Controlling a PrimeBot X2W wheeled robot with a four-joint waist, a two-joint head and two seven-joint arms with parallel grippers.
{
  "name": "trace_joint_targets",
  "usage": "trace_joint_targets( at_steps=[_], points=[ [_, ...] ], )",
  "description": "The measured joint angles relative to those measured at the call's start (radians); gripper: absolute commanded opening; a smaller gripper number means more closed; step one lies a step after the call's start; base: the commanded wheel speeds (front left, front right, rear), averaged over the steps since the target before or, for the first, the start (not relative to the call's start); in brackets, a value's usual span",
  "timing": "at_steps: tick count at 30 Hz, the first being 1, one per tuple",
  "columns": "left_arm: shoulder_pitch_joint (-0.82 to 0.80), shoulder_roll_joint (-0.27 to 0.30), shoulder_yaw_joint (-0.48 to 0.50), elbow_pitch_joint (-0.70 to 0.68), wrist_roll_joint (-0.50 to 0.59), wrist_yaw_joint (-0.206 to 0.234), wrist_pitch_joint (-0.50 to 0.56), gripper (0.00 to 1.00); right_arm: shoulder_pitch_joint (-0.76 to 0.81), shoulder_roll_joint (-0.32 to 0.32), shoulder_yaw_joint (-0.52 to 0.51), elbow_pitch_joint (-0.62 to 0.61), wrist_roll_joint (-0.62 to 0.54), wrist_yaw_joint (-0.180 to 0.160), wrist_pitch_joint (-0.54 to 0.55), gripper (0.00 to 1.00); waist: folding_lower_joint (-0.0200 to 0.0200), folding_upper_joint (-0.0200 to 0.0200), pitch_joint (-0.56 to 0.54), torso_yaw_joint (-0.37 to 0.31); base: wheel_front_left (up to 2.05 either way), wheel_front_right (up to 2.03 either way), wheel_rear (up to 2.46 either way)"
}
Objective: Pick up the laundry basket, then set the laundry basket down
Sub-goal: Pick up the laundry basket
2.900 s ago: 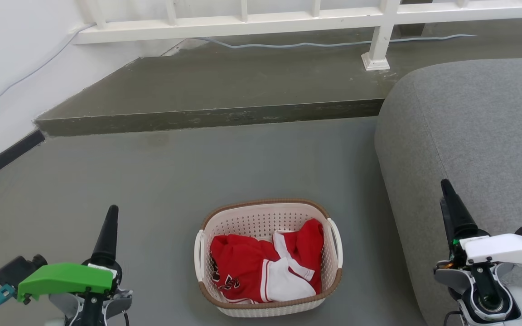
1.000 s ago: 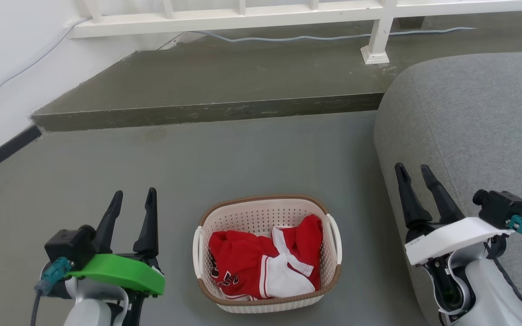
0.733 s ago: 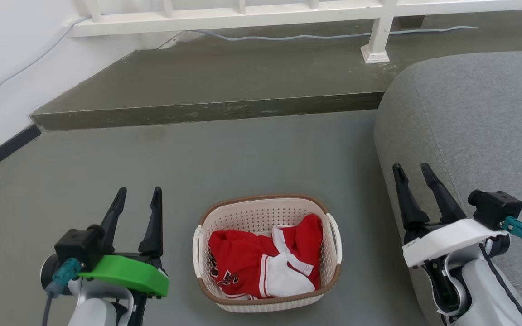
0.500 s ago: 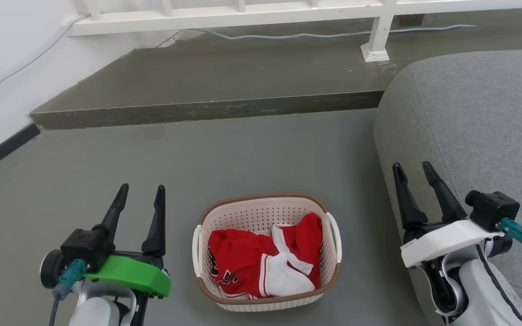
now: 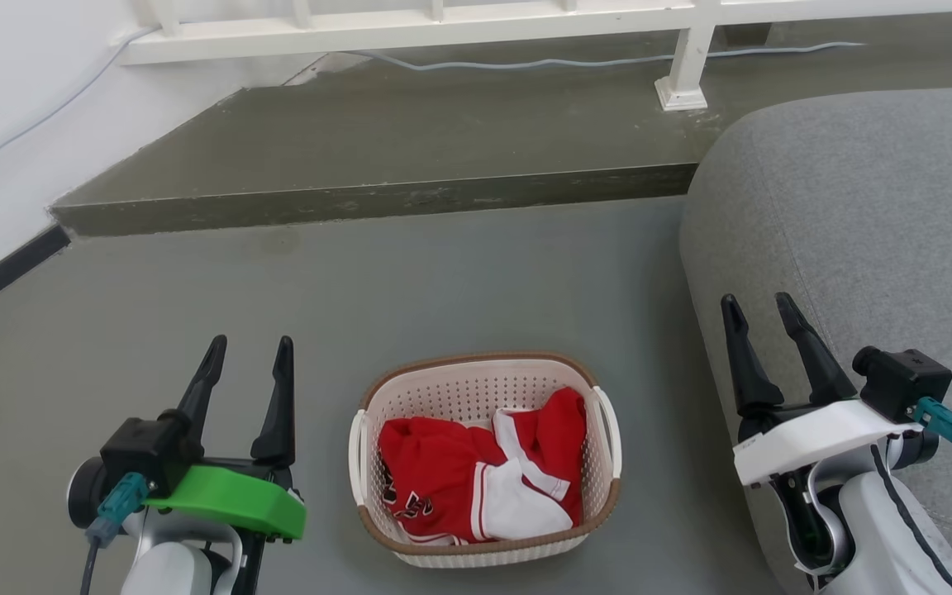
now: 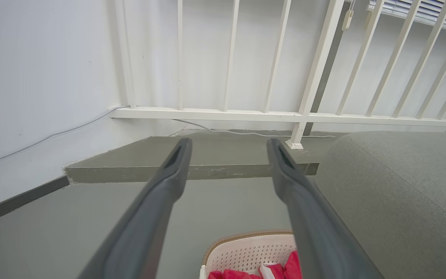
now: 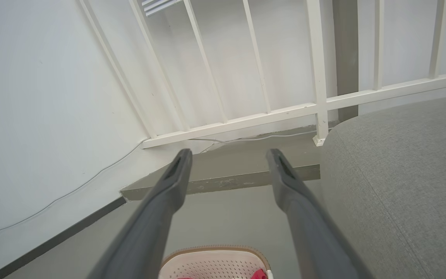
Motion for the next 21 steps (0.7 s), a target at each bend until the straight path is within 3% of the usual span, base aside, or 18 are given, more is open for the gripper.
trace_joint_targets(
  at_steps=[21],
  points=[
    [-0.034,-0.001,0.011,-0.029,-0.038,-0.006,0.0,1.0,-0.028,0.014,-0.015,-0.015,-0.027,0.001,0.0,1.0,0.0,0.0,0.122,-0.017,0.0,0.0,0.0]
  ],
)
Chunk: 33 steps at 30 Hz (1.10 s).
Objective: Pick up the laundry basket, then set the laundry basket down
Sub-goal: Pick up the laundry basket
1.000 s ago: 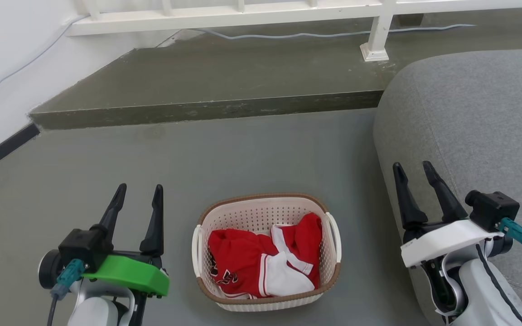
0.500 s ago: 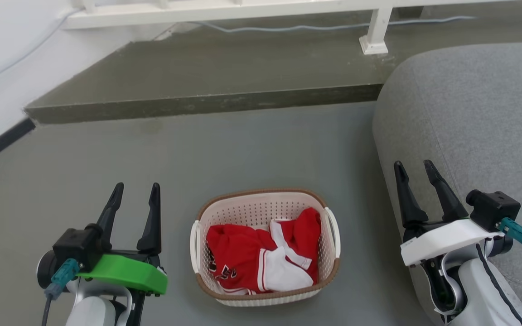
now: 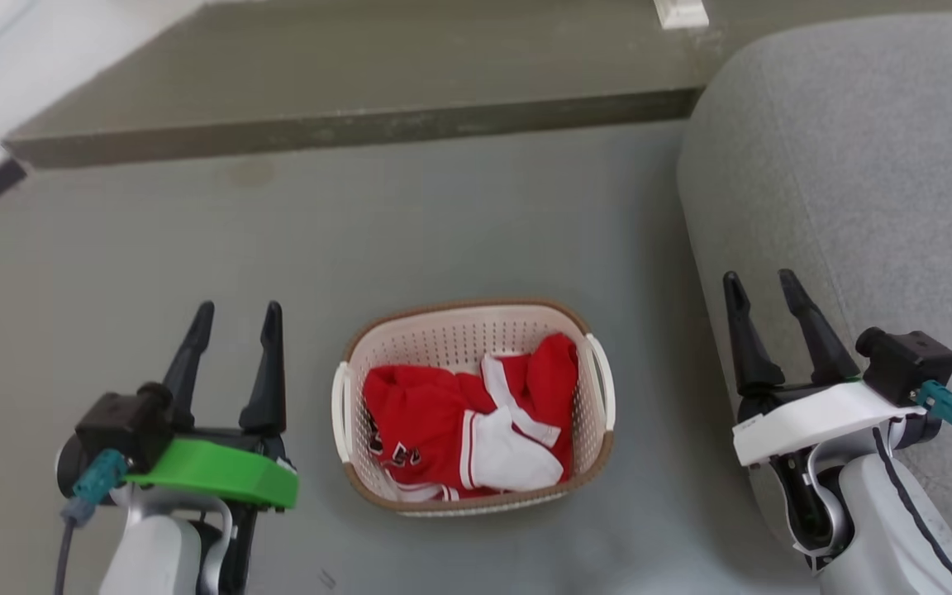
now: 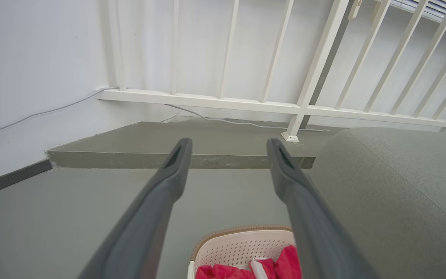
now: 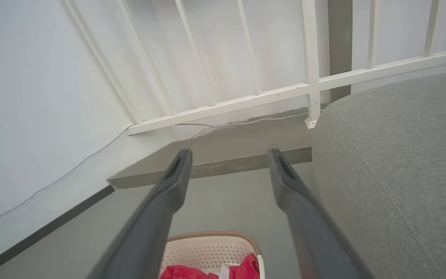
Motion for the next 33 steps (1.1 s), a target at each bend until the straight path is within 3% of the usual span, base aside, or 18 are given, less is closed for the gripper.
trace_joint_targets(
  at_steps=[18,33],
  points=[
    [-0.134,-0.004,0.027,0.069,-0.002,-0.005,0.0,1.0,-0.121,0.004,-0.023,0.088,-0.026,0.007,0.0,1.0,0.0,0.0,0.21,-0.018,0.0,0.0,0.0],
    [-0.307,-0.004,0.007,0.271,-0.004,-0.016,-0.001,1.0,-0.293,0.006,-0.003,0.265,-0.031,0.009,-0.002,1.0,0.0001,0.0,0.397,-0.026,0.0,0.0,0.0]
  ],
)
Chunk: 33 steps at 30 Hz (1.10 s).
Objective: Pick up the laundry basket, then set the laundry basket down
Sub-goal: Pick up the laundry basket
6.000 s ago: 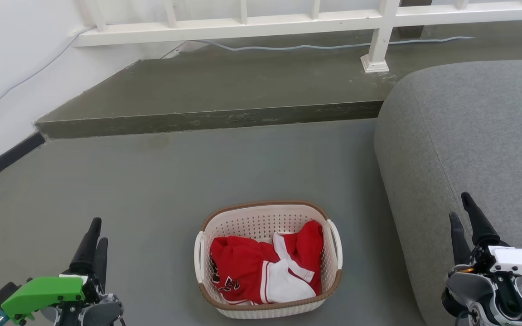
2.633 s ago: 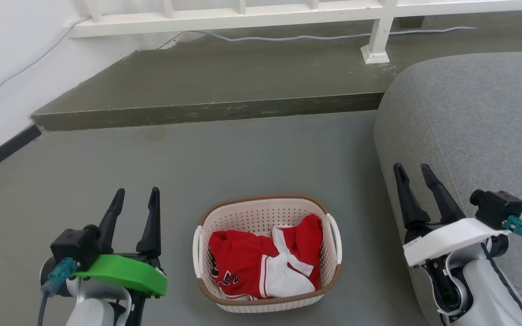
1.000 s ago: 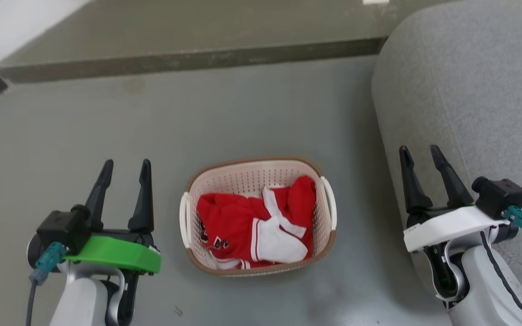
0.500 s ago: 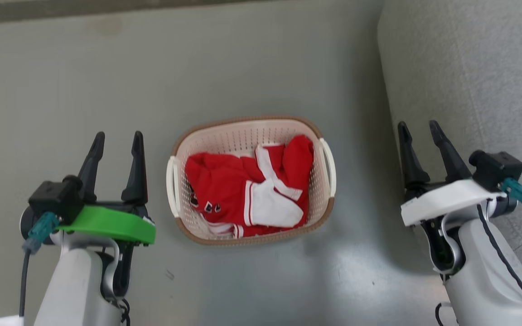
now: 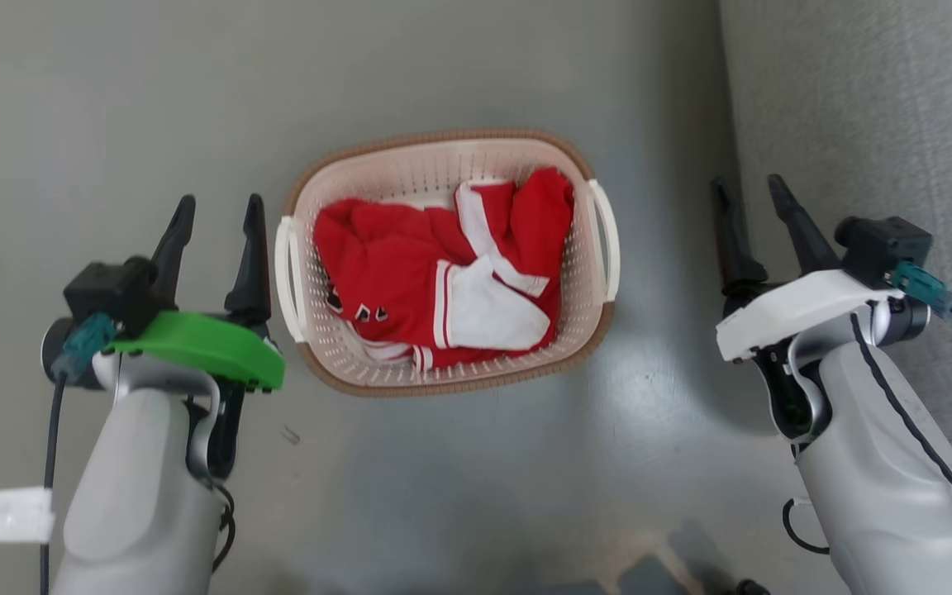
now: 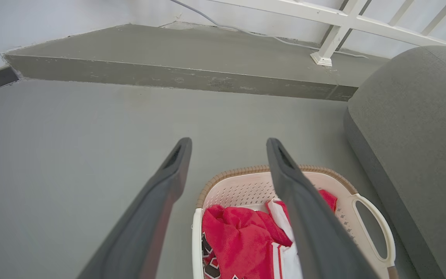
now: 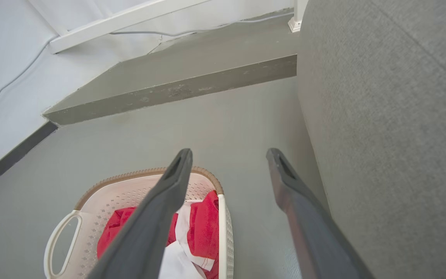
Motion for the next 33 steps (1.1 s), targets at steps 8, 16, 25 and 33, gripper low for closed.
trace_joint_targets(
  at_steps=[8,16,25,33],
  points=[
    [-0.096,0.0,-0.021,0.132,-0.005,-0.001,0.0,1.0,-0.088,-0.001,0.02,0.119,-0.01,0.007,0.0,1.0,0.0,0.0,0.093,0.007,0.0,0.0,0.0],
    [-0.198,0.007,-0.038,0.233,-0.019,-0.001,0.025,1.0,-0.206,0.0,0.062,0.209,-0.011,0.014,0.006,1.0,0.0001,0.0,0.183,0.016,0.0,0.0,0.0],
    [-0.315,0.007,-0.079,0.32,-0.031,-0.002,0.065,1.0,-0.33,0.0,0.093,0.308,-0.012,0.017,0.033,1.0,0.0001,0.0,0.289,0.021,0.0,0.0,0.0],
    [-0.386,0.005,-0.11,0.414,-0.065,-0.002,0.086,1.0,-0.409,0.0,0.128,0.395,0.009,0.02,0.05,1.0,0.0,0.0,0.38,0.028,0.0,0.0,0.0]
  ],
)
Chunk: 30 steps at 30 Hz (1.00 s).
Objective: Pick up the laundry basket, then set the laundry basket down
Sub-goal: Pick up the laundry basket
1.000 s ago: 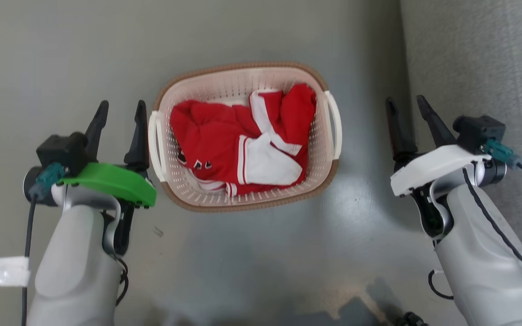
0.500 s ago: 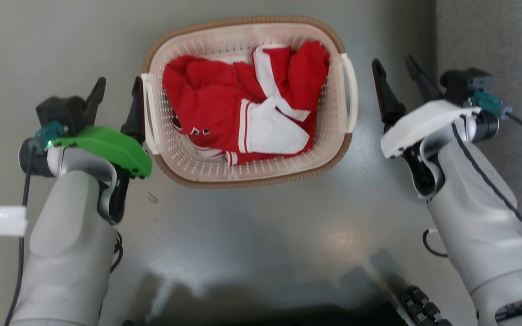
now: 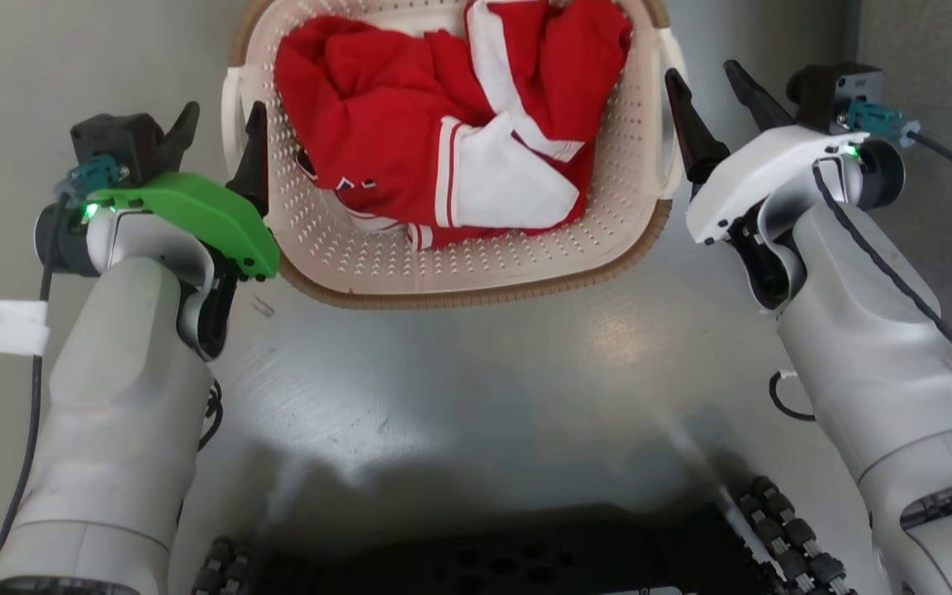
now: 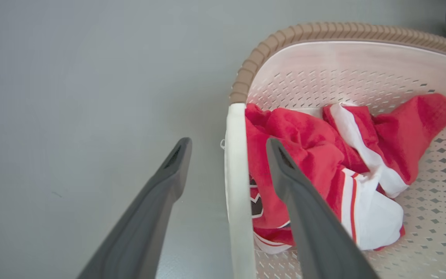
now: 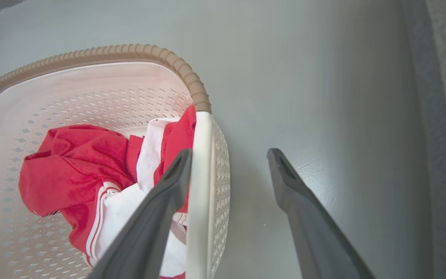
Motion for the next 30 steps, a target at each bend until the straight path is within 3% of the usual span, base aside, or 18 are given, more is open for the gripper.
trace_joint_targets(
  at_steps=[12,13,15,16,17,18,19,30],
  points=[
    [-0.069,-0.007,-0.075,0.07,-0.047,0.0,-0.001,1.0,-0.056,-0.001,0.058,0.084,0.053,0.006,0.001,1.0,0.0,0.0,0.065,0.018,0.0,0.0,0.0],
    [-0.071,-0.007,-0.079,0.076,-0.052,0.0,-0.001,0.95,-0.061,-0.001,0.064,0.089,0.054,0.006,0.001,1.0,0.0,0.0,0.067,0.021,0.0,0.0,0.0],
    [-0.073,-0.008,-0.09,0.088,-0.059,0.0,-0.001,0.72,-0.068,-0.001,0.074,0.098,0.063,0.006,0.001,1.0,-0.0001,0.0,0.07,0.024,0.0,0.0,0.0],
    [-0.075,-0.008,-0.098,0.095,-0.062,0.0,-0.002,0.31,-0.072,-0.001,0.082,0.104,0.071,0.006,0.001,0.46,-0.0001,0.0,0.071,0.026,0.0,0.0,0.0],
    [-0.077,-0.009,-0.103,0.099,-0.067,0.0,-0.003,0.03,-0.074,-0.001,0.086,0.107,0.076,0.006,0.001,0.34,0.0,0.0,0.071,0.027,0.0,0.0,0.0],
    [-0.08,-0.012,-0.109,0.102,-0.069,0.0,-0.003,0.0,-0.076,-0.001,0.091,0.11,0.083,0.006,0.0,0.09,0.0,0.0,0.071,0.027,0.0,0.0,0.0],
    [-0.08,-0.012,-0.109,0.102,-0.069,0.0,-0.003,0.0,-0.076,-0.001,0.091,0.11,0.083,0.006,0.0,0.0,0.0,0.0,0.071,0.027,0.0,0.0,0.0],
    [-0.094,-0.027,-0.165,0.162,-0.122,-0.003,-0.023,0.0,-0.089,0.007,0.156,0.144,0.148,0.005,-0.011,0.0,-0.0001,0.0,0.037,0.026,0.0,0.0,0.0]
  ],
)
